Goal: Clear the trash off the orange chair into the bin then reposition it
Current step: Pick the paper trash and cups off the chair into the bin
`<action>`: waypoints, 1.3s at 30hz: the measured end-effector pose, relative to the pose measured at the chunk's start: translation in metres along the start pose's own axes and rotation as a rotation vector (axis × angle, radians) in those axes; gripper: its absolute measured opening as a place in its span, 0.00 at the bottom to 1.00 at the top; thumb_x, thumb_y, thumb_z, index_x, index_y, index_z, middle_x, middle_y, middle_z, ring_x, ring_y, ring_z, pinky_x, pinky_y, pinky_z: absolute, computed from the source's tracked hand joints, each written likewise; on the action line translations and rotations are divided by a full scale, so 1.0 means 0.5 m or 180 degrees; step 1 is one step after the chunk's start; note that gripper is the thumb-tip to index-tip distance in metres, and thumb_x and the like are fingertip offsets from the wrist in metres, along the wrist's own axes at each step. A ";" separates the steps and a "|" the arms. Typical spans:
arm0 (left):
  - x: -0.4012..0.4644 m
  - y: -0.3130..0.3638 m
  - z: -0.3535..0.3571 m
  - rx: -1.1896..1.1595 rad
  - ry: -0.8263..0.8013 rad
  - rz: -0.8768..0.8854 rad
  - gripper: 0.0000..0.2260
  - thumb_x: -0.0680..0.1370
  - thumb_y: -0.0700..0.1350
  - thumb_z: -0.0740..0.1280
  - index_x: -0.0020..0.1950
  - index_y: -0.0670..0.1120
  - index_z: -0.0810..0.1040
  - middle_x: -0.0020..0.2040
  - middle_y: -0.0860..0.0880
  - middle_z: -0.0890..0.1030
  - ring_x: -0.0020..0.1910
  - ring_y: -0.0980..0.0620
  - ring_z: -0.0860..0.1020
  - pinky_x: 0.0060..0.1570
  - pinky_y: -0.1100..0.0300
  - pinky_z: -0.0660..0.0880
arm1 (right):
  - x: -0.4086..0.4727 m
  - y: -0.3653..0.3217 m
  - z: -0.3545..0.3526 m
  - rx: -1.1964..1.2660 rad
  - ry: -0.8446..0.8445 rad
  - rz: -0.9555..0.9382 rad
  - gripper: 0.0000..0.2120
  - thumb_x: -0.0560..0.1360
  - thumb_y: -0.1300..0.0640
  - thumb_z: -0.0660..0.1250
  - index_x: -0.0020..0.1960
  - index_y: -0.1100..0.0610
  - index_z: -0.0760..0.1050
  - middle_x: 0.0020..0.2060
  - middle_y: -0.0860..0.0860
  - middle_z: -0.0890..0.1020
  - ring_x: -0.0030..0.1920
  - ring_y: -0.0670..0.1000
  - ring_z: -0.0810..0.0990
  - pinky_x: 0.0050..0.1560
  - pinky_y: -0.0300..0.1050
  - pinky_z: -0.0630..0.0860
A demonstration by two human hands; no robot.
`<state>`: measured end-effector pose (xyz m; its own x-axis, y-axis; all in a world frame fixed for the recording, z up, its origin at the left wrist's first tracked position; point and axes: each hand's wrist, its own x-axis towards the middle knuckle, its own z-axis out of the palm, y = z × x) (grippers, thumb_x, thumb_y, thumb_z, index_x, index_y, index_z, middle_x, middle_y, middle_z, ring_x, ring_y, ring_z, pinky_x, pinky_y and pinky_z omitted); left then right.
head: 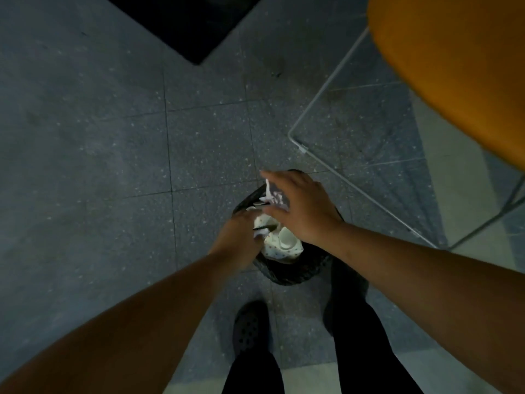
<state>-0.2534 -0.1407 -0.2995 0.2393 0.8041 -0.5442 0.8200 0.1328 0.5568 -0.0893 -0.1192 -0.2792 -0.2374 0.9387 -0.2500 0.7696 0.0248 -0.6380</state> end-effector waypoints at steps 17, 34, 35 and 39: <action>0.042 0.177 -0.187 0.0132 0.0538 0.0700 0.18 0.77 0.41 0.67 0.66 0.47 0.73 0.62 0.45 0.75 0.57 0.47 0.77 0.56 0.56 0.75 | -0.013 -0.027 -0.176 0.0444 0.0607 0.0296 0.19 0.76 0.55 0.67 0.66 0.54 0.72 0.63 0.52 0.75 0.63 0.52 0.73 0.61 0.51 0.73; 0.195 0.664 -0.179 0.0286 0.0380 0.1696 0.19 0.79 0.42 0.64 0.70 0.48 0.68 0.69 0.45 0.69 0.52 0.42 0.75 0.50 0.51 0.74 | -0.057 0.173 -0.591 0.0891 0.2487 0.1181 0.09 0.76 0.59 0.67 0.56 0.53 0.78 0.56 0.51 0.79 0.57 0.52 0.75 0.57 0.52 0.74; 0.207 0.686 -0.164 0.0344 0.0282 0.1749 0.21 0.78 0.42 0.65 0.70 0.48 0.68 0.69 0.45 0.69 0.55 0.42 0.74 0.52 0.51 0.73 | -0.065 0.201 -0.602 0.0730 0.2487 0.1217 0.10 0.75 0.60 0.67 0.56 0.53 0.78 0.57 0.53 0.79 0.58 0.55 0.75 0.57 0.54 0.73; 0.255 0.753 -0.102 0.0446 0.0010 0.1685 0.31 0.73 0.41 0.69 0.74 0.48 0.63 0.71 0.45 0.67 0.70 0.43 0.64 0.66 0.48 0.67 | -0.090 0.286 -0.620 0.0158 0.2387 0.1279 0.15 0.72 0.61 0.67 0.58 0.54 0.78 0.60 0.54 0.78 0.62 0.59 0.72 0.61 0.53 0.71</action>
<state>0.0591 0.0416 -0.1272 0.6366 0.7420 -0.2103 0.6494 -0.3687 0.6650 0.2154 -0.0513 -0.1332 0.5170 0.8529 0.0731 0.6805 -0.3576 -0.6395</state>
